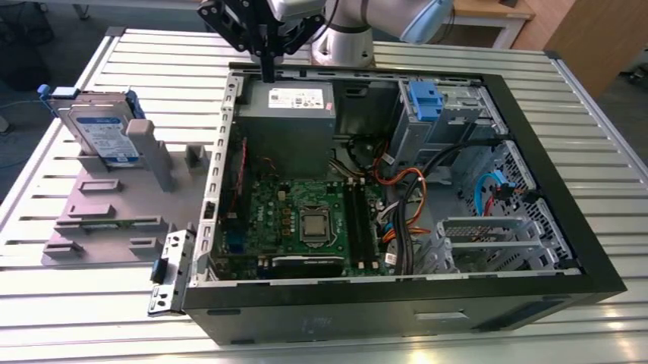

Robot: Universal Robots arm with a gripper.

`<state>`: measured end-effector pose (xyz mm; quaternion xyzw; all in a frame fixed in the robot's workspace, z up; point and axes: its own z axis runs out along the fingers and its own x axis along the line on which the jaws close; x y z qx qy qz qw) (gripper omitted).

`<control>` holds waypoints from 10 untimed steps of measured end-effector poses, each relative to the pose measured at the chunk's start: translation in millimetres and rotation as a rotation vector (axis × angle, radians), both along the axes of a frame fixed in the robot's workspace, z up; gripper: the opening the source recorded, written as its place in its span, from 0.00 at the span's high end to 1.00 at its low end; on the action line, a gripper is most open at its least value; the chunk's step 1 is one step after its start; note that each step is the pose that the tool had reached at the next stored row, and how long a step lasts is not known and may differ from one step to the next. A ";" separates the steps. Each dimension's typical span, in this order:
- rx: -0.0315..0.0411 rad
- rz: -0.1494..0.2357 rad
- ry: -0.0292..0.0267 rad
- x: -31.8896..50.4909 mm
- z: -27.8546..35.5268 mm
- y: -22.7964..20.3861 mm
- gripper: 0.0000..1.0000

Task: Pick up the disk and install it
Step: 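Reach for the disk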

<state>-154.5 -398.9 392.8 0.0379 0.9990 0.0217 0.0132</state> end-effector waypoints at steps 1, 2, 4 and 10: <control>-0.0001 0.000 0.0000 -0.4 0.0 0.0 0.89; 0.0000 0.000 0.0000 -0.8 0.0 0.0 0.89; 0.0000 0.000 0.0000 -1.4 0.0 0.0 0.89; 0.0000 0.000 0.0001 -3.3 0.0 0.0 0.89</control>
